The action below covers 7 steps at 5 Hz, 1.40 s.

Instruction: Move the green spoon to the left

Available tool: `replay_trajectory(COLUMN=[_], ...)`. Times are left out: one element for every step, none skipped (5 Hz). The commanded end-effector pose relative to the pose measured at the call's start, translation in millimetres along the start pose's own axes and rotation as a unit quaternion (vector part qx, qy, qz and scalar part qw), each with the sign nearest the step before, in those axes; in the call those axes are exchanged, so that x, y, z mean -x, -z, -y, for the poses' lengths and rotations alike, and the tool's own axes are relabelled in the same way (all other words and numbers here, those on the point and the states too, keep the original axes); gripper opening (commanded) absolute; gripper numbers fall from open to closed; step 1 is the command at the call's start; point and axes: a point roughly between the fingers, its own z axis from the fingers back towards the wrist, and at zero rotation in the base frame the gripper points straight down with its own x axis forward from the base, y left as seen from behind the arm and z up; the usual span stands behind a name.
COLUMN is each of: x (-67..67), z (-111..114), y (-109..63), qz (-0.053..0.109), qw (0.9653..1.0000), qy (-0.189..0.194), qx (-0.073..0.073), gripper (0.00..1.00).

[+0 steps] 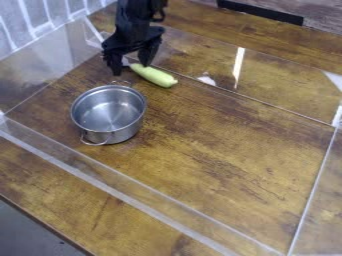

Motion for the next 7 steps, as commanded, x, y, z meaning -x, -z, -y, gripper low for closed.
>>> replay_trajectory(x=[-19.0, -22.3, -29.6, -30.4, -30.8, -30.3, -25.0], z=[-5, -4, -4, -5, -5, -3, 1], y=[4.9, 20.0, 23.1, 22.9, 21.8, 19.6, 16.0], qz=[-0.023, -0.056, -0.091, -0.12, -0.145, -0.167, -0.188], qw=[0.999, 0.9981, 0.9957, 0.9923, 0.9885, 0.9844, 0.9806], qy=[-0.038, -0.025, -0.011, -0.028, -0.041, -0.053, -0.054], qx=[0.003, 0.01, 0.017, 0.016, 0.014, 0.012, 0.013], gripper=[1.0, 1.0, 1.0, 1.0, 1.0, 1.0, 1.0])
